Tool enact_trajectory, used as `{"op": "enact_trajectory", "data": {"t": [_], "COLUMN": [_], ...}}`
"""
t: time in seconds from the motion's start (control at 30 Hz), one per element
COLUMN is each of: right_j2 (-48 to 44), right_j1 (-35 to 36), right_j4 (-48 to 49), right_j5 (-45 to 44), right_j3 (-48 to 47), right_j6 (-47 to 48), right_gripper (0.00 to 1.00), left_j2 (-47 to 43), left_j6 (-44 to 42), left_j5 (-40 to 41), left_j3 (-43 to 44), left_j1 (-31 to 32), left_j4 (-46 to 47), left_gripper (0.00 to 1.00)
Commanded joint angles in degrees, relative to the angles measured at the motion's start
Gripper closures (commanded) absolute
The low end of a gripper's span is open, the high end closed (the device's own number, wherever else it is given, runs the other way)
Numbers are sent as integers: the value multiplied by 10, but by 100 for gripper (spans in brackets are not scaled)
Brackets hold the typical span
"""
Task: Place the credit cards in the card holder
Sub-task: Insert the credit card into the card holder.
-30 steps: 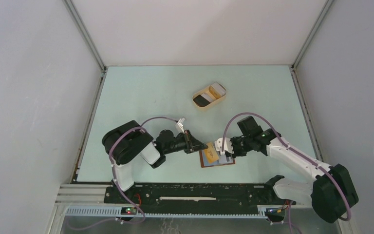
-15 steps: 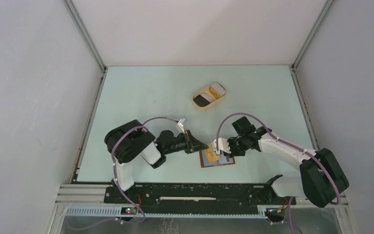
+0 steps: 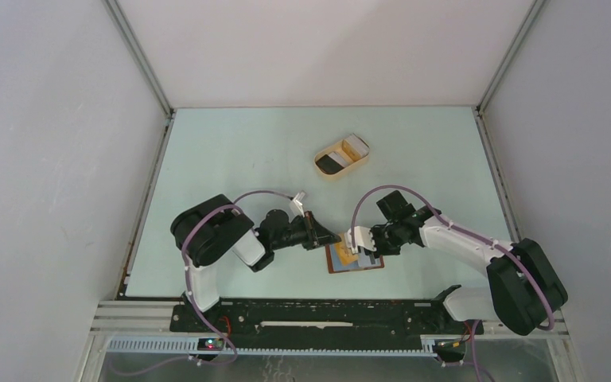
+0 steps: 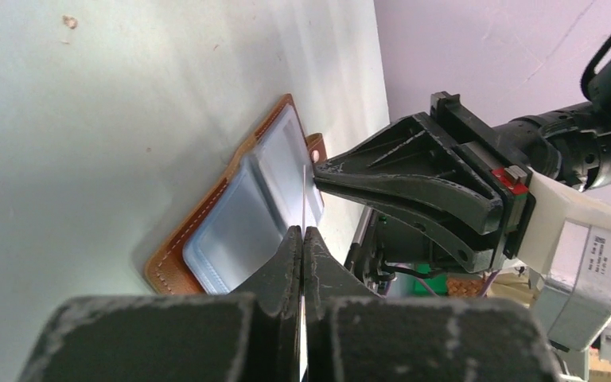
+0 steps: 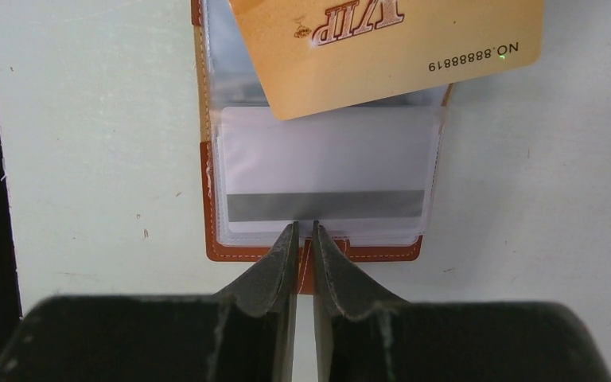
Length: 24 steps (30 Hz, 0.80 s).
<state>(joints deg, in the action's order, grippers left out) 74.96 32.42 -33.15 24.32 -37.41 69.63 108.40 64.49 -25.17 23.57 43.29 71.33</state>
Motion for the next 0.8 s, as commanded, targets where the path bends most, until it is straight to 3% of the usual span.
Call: {"op": "enact_trajectory", "data": {"t": [0.0, 0.77], "right_j2": [7, 11], "right_j1": [7, 14], "right_j4": [-1, -4], "right_j5": [-11, -14], "right_j3": [-17, -21], "right_j6": [9, 4], "right_gripper": [82, 82], "left_j2": [-8, -13], "left_j6": [-21, -41], "left_j5": [16, 34], "left_j3": [17, 39], "left_j1": [-3, 9], "left_j4": [-26, -91], "left_gripper": [100, 100]}}
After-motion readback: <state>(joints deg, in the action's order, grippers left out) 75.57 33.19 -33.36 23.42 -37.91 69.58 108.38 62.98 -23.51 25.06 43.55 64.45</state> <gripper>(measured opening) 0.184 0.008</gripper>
